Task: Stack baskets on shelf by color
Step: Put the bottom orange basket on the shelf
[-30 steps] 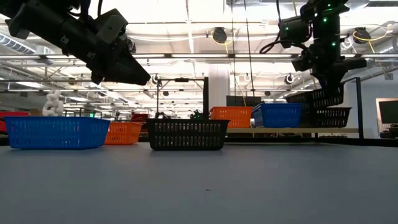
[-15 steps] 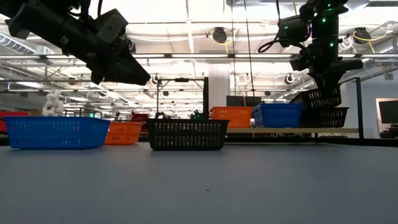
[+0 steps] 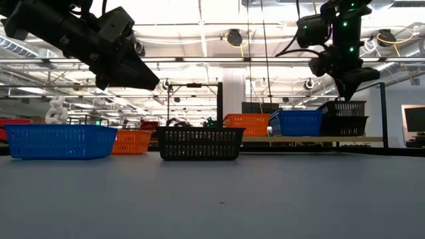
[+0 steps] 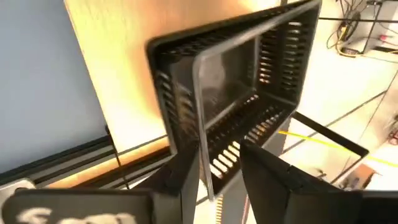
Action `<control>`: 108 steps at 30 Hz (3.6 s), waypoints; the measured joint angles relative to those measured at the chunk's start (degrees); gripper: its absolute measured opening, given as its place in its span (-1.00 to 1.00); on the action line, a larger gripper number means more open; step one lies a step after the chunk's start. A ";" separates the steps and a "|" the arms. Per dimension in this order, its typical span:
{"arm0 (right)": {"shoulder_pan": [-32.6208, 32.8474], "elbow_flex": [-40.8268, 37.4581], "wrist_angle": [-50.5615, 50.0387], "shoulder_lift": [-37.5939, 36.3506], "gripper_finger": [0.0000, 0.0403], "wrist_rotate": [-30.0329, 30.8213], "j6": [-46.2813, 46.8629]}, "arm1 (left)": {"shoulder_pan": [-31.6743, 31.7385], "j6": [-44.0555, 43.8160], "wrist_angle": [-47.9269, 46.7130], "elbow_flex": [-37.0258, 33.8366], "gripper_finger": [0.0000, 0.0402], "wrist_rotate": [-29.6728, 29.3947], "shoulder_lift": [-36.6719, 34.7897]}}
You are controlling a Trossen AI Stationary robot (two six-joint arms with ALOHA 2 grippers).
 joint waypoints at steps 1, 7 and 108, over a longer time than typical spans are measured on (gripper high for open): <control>0.15 0.00 -0.02 -0.47 -0.45 -1.12 -0.09 | -0.01 -0.06 0.00 0.00 -0.37 -0.01 0.00; 2.06 0.00 1.17 -4.95 -0.47 -12.06 -0.58 | -0.01 -0.25 0.05 0.00 -0.37 -0.01 0.00; -2.85 -9.11 12.32 -2.49 -0.16 -22.59 -0.69 | 1.43 1.23 1.22 0.00 -0.37 -0.93 0.00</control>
